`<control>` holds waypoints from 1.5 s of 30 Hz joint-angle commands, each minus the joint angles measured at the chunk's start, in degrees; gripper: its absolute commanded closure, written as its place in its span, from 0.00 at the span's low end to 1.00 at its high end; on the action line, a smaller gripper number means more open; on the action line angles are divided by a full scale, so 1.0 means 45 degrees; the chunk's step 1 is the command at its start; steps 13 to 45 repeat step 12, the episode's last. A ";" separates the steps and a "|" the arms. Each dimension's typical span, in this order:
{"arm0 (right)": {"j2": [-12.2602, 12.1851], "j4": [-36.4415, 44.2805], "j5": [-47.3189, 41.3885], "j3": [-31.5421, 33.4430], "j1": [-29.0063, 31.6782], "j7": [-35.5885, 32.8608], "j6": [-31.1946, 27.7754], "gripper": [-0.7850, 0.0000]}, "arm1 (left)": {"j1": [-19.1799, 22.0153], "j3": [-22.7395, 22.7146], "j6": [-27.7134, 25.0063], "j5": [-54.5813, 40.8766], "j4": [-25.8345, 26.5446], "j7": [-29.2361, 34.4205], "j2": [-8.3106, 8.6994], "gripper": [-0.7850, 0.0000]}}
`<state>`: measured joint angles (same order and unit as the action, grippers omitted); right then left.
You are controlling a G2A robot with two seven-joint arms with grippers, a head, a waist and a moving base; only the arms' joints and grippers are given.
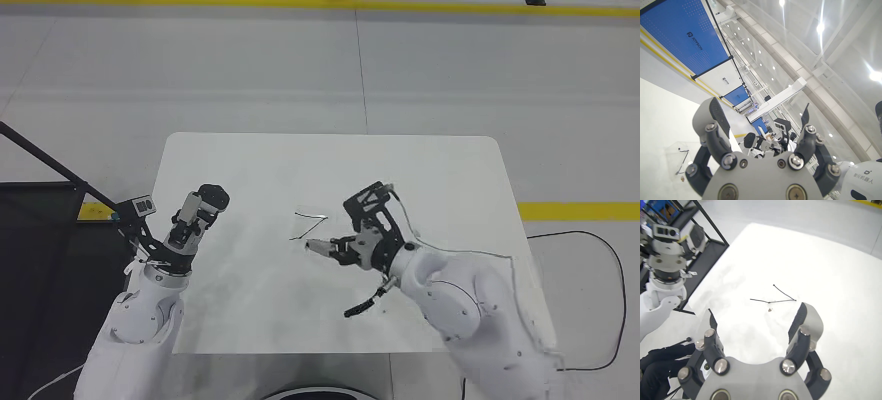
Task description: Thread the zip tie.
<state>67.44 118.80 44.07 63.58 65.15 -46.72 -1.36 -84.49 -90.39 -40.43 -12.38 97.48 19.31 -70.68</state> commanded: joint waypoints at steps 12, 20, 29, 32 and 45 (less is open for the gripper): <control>-0.0507 0.2018 -0.2608 0.4331 0.3553 0.2298 -0.3174 0.00 | 0.0000 0.0000 0.0000 0.0000 0.0000 0.0000 0.0000 0.00; -0.0507 0.2018 -0.2608 0.4331 0.3553 0.2298 -0.3174 0.00 | 0.0000 0.0000 0.0000 0.0000 0.0000 0.0000 0.0000 0.00; -0.0507 0.2018 -0.2608 0.4331 0.3553 0.2298 -0.3174 0.00 | 0.0000 0.0000 0.0000 0.0000 0.0000 0.0000 0.0000 0.00; -0.0507 0.2018 -0.2608 0.4331 0.3553 0.2298 -0.3174 0.00 | 0.0000 0.0000 0.0000 0.0000 0.0000 0.0000 0.0000 0.00; -0.0507 0.2018 -0.2608 0.4331 0.3553 0.2298 -0.3174 0.00 | 0.0000 0.0000 0.0000 0.0000 0.0000 0.0000 0.0000 0.00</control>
